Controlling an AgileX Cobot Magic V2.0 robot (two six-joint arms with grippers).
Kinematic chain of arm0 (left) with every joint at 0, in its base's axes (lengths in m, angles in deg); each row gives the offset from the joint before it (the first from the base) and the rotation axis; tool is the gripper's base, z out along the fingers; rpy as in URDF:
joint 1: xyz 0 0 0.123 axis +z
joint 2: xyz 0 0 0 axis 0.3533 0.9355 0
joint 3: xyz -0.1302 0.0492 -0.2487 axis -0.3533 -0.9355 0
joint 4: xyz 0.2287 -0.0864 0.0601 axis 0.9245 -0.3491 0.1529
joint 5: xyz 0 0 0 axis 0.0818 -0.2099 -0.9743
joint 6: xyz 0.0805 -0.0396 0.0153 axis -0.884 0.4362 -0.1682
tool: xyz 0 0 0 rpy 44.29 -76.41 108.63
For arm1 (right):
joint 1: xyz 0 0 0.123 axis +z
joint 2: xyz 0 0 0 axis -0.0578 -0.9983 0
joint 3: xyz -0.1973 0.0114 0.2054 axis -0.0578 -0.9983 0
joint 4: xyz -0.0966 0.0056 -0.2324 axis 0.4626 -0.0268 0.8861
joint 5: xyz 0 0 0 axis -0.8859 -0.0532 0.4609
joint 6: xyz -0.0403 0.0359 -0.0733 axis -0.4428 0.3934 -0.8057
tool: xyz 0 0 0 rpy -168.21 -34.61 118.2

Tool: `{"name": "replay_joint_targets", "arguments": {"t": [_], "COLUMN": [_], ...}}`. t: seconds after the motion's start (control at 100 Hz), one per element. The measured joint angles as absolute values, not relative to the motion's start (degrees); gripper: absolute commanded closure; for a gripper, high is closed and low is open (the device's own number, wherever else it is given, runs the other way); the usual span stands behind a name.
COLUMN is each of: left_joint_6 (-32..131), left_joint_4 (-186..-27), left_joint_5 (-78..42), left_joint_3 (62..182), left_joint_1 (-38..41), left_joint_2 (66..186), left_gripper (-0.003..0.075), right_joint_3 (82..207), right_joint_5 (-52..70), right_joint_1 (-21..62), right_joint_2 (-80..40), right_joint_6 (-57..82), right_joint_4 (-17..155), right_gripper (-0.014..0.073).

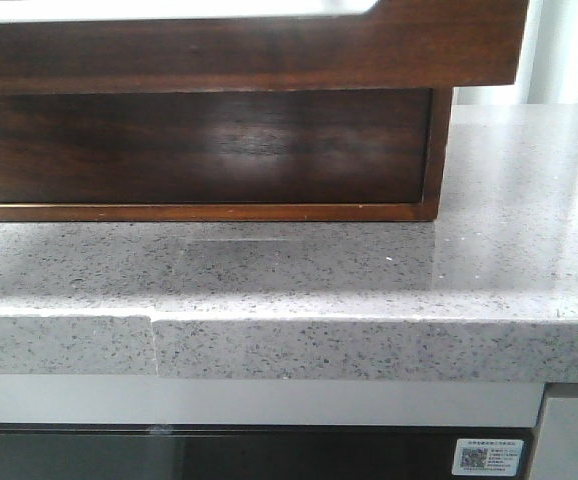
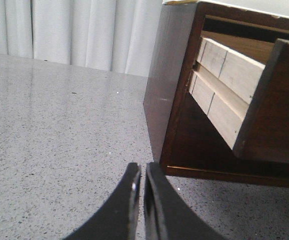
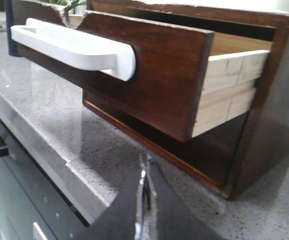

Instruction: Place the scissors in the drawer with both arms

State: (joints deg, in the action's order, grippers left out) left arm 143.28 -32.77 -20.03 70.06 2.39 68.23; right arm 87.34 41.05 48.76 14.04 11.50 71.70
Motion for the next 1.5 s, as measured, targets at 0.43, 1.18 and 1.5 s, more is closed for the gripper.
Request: {"name": "replay_joint_targets", "arguments": {"t": [0.43,1.18,1.5], "left_joint_6": [143.28,75.73,80.32], "left_joint_4": [-32.77,-85.68,-81.04], "left_joint_5": [-20.03,-20.15,-12.69], "left_joint_3": [70.06,66.23,64.70], "left_joint_1": [2.39,13.79,18.91], "left_joint_2": [68.23,68.23,68.23], "left_gripper": [0.0739,0.0739,0.0739], "right_joint_3": [85.45,85.45,85.45], "right_joint_5": [41.92,41.92,41.92], "right_joint_1": [48.76,48.76,48.76], "right_joint_2": [14.04,14.04,14.04], "right_joint_6": [11.50,11.55,11.55], "right_joint_4": [71.49,71.38,71.38], "right_gripper": [0.0665,0.0665,0.0665]}}
